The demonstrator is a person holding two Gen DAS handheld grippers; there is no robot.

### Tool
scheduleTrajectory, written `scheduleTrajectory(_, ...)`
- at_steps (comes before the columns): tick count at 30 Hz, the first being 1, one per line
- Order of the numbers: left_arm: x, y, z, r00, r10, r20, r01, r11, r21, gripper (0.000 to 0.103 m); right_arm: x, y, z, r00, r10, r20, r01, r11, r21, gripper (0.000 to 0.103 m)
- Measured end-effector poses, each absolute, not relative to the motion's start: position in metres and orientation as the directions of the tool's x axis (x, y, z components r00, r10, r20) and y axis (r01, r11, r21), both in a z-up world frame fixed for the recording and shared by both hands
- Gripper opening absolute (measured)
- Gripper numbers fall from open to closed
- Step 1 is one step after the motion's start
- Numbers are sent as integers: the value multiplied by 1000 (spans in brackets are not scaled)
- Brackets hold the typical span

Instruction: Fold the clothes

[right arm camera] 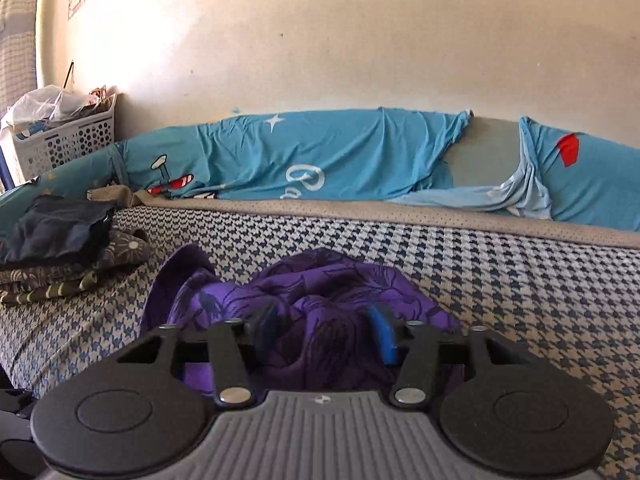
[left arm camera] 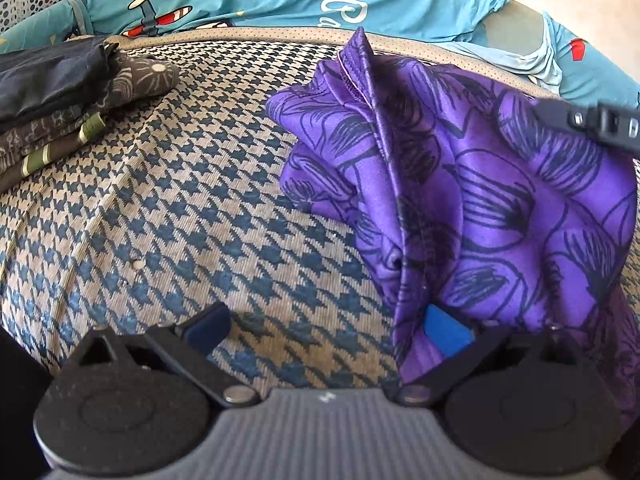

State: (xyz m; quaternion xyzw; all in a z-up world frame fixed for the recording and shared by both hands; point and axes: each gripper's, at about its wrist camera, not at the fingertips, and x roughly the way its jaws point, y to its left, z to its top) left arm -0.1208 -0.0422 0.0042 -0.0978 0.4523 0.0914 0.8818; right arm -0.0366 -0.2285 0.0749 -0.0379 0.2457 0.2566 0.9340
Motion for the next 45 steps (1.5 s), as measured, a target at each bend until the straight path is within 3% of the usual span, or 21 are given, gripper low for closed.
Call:
scheduleTrajectory(3,-123,-37,10,574,67,-816,-271,956,-112,103,-39,-228,73,738,461,-493,-510,859,40,16)
scheduleTrajectory(7,-129,-29,27,613,116,-781,-308,946,-101,103,-44,-236,75,711,492,-502,-531,844,76,11)
scheduleTrajectory(18,-119,-14,74,682,152,-715,-363,920,-150,103,-92,-229,67,611,577,-541,-670,742,35,10)
scheduleTrajectory(24,-105,-33,83,700,157,-697,-323,939,-114,103,-113,-229,62,589,585,-558,-702,712,7,9)
scheduleTrajectory(33,-67,-60,59,659,192,-728,-313,949,-32,103,-120,-231,60,589,579,-564,-701,713,0,9)
scheduleTrajectory(45,-79,-41,27,641,178,-746,-320,946,-49,103,-112,-234,69,586,594,-551,-694,719,36,13)
